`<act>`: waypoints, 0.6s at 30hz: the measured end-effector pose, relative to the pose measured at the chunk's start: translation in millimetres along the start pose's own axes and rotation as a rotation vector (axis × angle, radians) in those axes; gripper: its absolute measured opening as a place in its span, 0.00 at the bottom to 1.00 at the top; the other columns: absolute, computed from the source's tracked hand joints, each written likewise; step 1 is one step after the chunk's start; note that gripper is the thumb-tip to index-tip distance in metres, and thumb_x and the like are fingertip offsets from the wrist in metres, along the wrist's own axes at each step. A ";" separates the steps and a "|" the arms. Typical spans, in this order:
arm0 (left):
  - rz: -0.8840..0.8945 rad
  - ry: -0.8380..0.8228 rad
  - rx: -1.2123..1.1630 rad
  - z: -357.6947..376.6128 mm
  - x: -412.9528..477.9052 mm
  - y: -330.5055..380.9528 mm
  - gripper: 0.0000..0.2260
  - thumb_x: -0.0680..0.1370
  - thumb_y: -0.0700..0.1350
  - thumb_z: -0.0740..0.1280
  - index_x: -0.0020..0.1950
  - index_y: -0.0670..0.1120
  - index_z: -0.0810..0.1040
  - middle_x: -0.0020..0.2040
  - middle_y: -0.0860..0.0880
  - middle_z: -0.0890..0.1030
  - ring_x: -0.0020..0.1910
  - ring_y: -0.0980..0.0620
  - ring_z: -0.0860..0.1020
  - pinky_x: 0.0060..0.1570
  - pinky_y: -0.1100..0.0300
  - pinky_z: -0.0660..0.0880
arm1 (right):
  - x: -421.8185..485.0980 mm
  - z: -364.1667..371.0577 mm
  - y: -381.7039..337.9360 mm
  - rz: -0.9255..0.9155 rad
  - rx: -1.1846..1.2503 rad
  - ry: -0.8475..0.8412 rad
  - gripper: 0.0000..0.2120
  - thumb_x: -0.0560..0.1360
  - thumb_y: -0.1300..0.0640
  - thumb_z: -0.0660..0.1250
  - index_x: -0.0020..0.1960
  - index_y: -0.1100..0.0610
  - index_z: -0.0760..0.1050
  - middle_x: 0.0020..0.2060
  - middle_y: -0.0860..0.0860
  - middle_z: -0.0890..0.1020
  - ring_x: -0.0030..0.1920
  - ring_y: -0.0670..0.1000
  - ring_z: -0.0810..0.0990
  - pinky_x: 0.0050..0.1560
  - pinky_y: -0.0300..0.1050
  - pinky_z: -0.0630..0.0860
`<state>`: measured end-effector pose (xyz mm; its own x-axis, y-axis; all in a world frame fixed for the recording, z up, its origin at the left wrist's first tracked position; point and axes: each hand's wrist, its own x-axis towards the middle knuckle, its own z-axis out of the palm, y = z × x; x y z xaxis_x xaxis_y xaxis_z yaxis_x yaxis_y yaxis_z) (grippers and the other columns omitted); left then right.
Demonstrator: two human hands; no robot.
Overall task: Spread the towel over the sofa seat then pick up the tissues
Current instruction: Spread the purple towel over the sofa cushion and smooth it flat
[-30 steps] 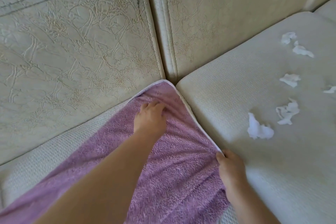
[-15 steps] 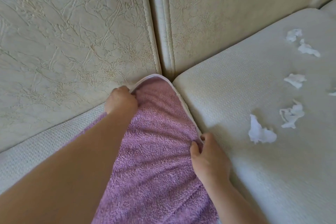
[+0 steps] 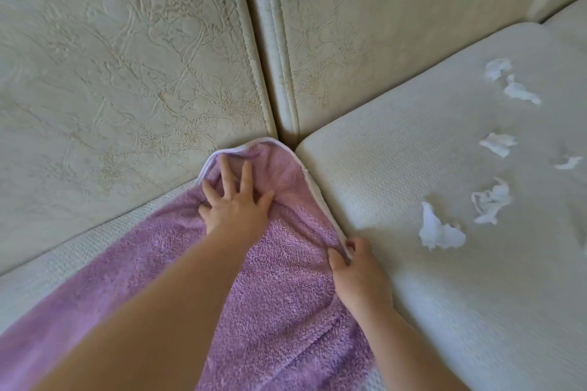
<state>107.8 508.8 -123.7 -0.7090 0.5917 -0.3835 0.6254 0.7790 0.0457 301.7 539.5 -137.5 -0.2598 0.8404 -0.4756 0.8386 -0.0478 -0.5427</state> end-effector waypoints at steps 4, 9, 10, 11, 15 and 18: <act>-0.012 -0.046 0.070 -11.7 -15.3 -26.9 0.34 0.78 0.62 0.52 0.77 0.52 0.39 0.78 0.48 0.51 0.76 0.42 0.50 0.66 0.40 0.61 | -13.5 -16.7 13.8 0.079 0.146 -0.060 0.11 0.77 0.49 0.62 0.52 0.56 0.67 0.36 0.48 0.77 0.32 0.47 0.74 0.31 0.42 0.68; 0.021 0.015 0.182 -32.8 -57.2 -27.2 0.20 0.80 0.54 0.57 0.71 0.50 0.66 0.67 0.46 0.70 0.68 0.45 0.66 0.60 0.47 0.70 | -40.9 -37.0 20.9 0.164 0.487 -0.205 0.16 0.70 0.47 0.72 0.42 0.58 0.72 0.34 0.52 0.77 0.34 0.52 0.77 0.34 0.44 0.70; 0.101 0.074 0.096 -30.8 -72.4 -24.8 0.17 0.80 0.51 0.58 0.68 0.52 0.69 0.64 0.48 0.72 0.65 0.46 0.69 0.58 0.49 0.74 | -44.2 -36.9 23.4 0.178 0.519 -0.247 0.18 0.65 0.46 0.76 0.43 0.58 0.75 0.38 0.55 0.81 0.39 0.56 0.81 0.39 0.47 0.74; 0.196 0.108 0.003 -25.8 -88.9 -20.9 0.13 0.80 0.49 0.58 0.63 0.52 0.72 0.59 0.50 0.74 0.60 0.48 0.73 0.54 0.52 0.76 | -47.3 -37.2 24.8 0.208 0.542 -0.295 0.21 0.60 0.46 0.77 0.45 0.59 0.77 0.42 0.58 0.83 0.43 0.59 0.82 0.43 0.51 0.77; 0.440 -0.012 -0.195 10.8 -183.1 -2.0 0.14 0.76 0.59 0.59 0.43 0.51 0.76 0.43 0.55 0.78 0.39 0.52 0.79 0.36 0.58 0.77 | -69.4 -45.5 31.9 0.320 0.651 -0.423 0.09 0.71 0.64 0.71 0.50 0.62 0.75 0.44 0.59 0.82 0.41 0.57 0.81 0.43 0.49 0.76; 0.498 -0.127 -0.125 38.1 -234.9 7.0 0.21 0.68 0.68 0.57 0.41 0.52 0.75 0.40 0.56 0.78 0.37 0.55 0.79 0.31 0.62 0.72 | -79.2 -49.8 38.0 0.352 0.687 -0.420 0.06 0.75 0.67 0.64 0.52 0.62 0.72 0.45 0.60 0.79 0.38 0.53 0.77 0.39 0.46 0.76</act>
<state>291.1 367.3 -68.4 -0.2864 0.8728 -0.3953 0.8272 0.4334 0.3576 378.0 497.9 -86.0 -0.3088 0.4542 -0.8357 0.4643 -0.6949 -0.5492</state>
